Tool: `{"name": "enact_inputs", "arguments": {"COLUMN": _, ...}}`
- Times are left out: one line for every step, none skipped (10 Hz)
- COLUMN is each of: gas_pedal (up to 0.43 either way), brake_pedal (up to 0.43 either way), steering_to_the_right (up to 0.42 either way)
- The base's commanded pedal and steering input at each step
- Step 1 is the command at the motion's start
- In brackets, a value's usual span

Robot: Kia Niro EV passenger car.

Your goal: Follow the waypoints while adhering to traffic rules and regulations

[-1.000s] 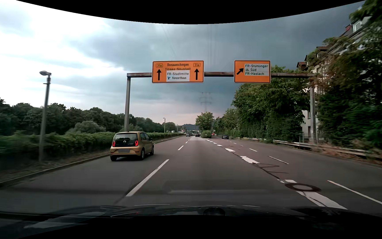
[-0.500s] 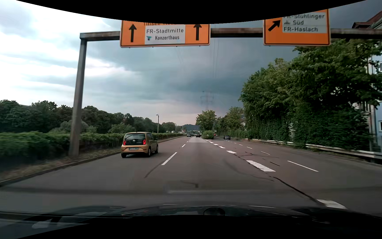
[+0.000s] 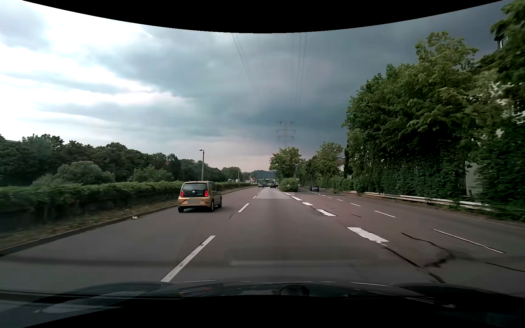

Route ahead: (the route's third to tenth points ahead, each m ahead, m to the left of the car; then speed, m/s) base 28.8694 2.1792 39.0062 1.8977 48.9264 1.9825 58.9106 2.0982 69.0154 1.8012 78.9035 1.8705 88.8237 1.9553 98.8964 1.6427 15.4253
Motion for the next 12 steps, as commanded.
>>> {"name": "enact_inputs", "arguments": {"gas_pedal": 0.087, "brake_pedal": 0.000, "steering_to_the_right": -0.001}}
{"name": "enact_inputs", "arguments": {"gas_pedal": 0.087, "brake_pedal": 0.000, "steering_to_the_right": -0.002}}
{"name": "enact_inputs", "arguments": {"gas_pedal": 0.087, "brake_pedal": 0.000, "steering_to_the_right": -0.001}}
{"name": "enact_inputs", "arguments": {"gas_pedal": 0.087, "brake_pedal": 0.000, "steering_to_the_right": -0.002}}
{"name": "enact_inputs", "arguments": {"gas_pedal": 0.087, "brake_pedal": 0.000, "steering_to_the_right": -0.002}}
{"name": "enact_inputs", "arguments": {"gas_pedal": 0.087, "brake_pedal": 0.000, "steering_to_the_right": -0.002}}
{"name": "enact_inputs", "arguments": {"gas_pedal": 0.087, "brake_pedal": 0.000, "steering_to_the_right": -0.002}}
{"name": "enact_inputs", "arguments": {"gas_pedal": 0.087, "brake_pedal": 0.000, "steering_to_the_right": -0.002}}
{"name": "enact_inputs", "arguments": {"gas_pedal": 0.087, "brake_pedal": 0.000, "steering_to_the_right": -0.002}}
{"name": "enact_inputs", "arguments": {"gas_pedal": 0.087, "brake_pedal": 0.000, "steering_to_the_right": -0.002}}
{"name": "enact_inputs", "arguments": {"gas_pedal": 0.087, "brake_pedal": 0.000, "steering_to_the_right": -0.002}}
{"name": "enact_inputs", "arguments": {"gas_pedal": 0.087, "brake_pedal": 0.000, "steering_to_the_right": -0.003}}
